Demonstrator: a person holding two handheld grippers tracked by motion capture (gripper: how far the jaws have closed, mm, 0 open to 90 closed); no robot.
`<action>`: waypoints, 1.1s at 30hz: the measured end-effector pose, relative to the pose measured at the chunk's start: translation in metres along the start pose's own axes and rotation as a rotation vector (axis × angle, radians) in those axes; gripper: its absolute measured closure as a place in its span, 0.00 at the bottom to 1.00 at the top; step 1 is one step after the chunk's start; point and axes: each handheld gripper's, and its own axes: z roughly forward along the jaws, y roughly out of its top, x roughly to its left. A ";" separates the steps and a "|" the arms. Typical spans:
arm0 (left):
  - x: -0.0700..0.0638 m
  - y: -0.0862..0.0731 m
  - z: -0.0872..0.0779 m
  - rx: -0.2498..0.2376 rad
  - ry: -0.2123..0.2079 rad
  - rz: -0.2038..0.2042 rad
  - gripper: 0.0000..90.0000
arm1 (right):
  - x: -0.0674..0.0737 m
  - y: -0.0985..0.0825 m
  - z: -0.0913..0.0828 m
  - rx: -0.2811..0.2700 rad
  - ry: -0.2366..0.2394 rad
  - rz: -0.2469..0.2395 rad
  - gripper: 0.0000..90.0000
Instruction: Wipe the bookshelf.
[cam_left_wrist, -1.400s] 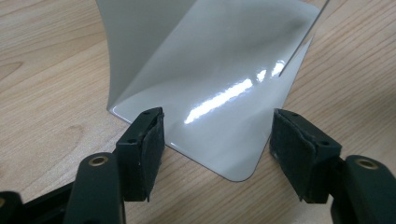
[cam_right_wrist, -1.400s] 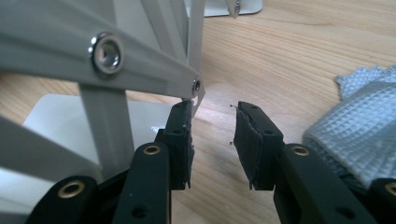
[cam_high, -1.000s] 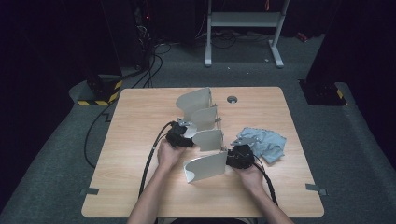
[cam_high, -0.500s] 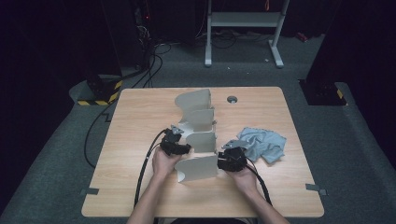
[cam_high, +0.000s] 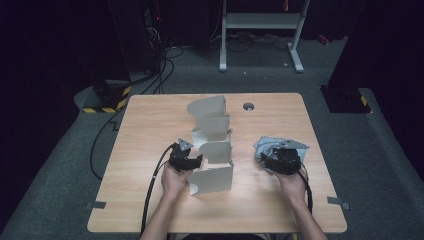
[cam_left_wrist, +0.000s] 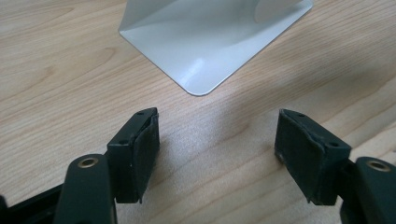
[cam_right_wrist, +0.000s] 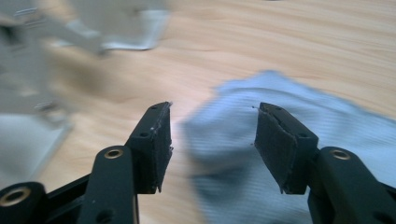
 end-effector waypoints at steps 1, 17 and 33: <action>-0.001 -0.001 -0.001 -0.002 0.004 -0.001 0.34 | -0.007 -0.001 -0.002 -0.002 -0.022 0.020 0.49; -0.002 -0.003 -0.003 -0.001 0.005 0.001 0.34 | -0.043 -0.010 0.048 0.191 -0.153 0.141 0.30; -0.002 -0.003 -0.003 -0.002 0.008 -0.001 0.34 | -0.014 -0.024 0.036 0.115 -0.016 -0.028 0.92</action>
